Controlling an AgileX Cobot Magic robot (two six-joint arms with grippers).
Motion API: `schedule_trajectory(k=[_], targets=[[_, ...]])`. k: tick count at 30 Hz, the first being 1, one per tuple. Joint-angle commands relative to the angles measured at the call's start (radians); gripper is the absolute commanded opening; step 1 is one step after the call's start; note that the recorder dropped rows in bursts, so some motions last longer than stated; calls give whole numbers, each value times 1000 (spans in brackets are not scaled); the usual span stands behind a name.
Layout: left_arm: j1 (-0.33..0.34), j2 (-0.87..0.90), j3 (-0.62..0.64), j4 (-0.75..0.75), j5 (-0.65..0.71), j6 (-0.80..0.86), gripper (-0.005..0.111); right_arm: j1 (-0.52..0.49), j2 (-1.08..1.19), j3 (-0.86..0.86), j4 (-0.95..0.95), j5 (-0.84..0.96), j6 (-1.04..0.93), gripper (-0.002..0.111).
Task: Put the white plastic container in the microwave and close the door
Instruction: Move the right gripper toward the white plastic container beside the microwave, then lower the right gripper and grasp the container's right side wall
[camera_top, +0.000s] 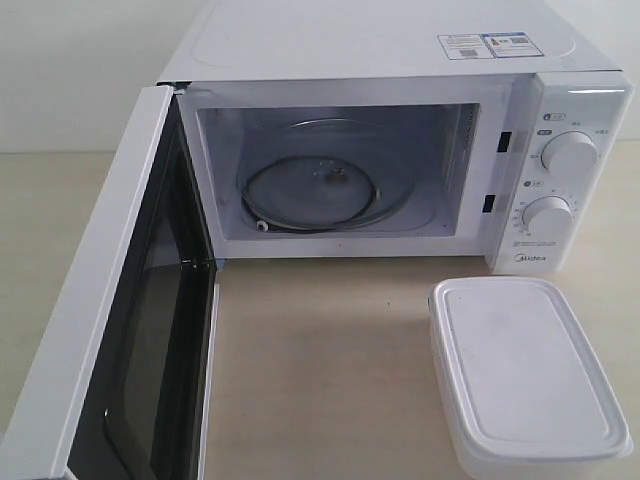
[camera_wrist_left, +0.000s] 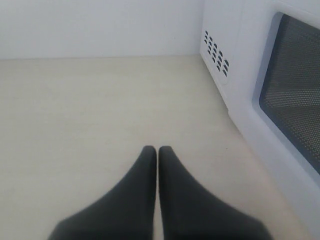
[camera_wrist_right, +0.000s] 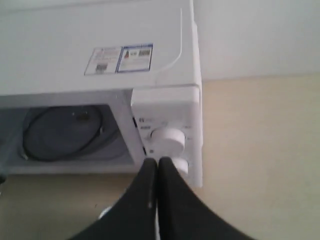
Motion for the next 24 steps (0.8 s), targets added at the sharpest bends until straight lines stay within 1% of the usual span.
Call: schedule_trajectory(k=[1, 3, 7, 11, 15, 17, 21, 24], targets=[[3, -3, 4, 1, -1, 2, 4, -2, 100, -5, 190, 100, -157, 0], [3, -3, 4, 1, -1, 2, 4, -2, 144, -15, 271, 151, -235, 0], [3, -3, 4, 1, -1, 2, 4, -2, 216, -66, 357, 260, -298, 0], [3, -3, 4, 1, -1, 2, 4, -2, 275, -140, 363, 368, -322, 0], [3, -3, 4, 1, -1, 2, 4, -13, 357, -212, 375, 516, -325, 0], [3, -3, 4, 1, -1, 2, 4, -56, 385, -223, 419, 556, -343, 0], [3, -3, 4, 1, -1, 2, 4, -196, 418, -223, 584, 573, -423, 0], [3, -3, 4, 1, -1, 2, 4, -265, 433, -220, 617, 573, -434, 0]])
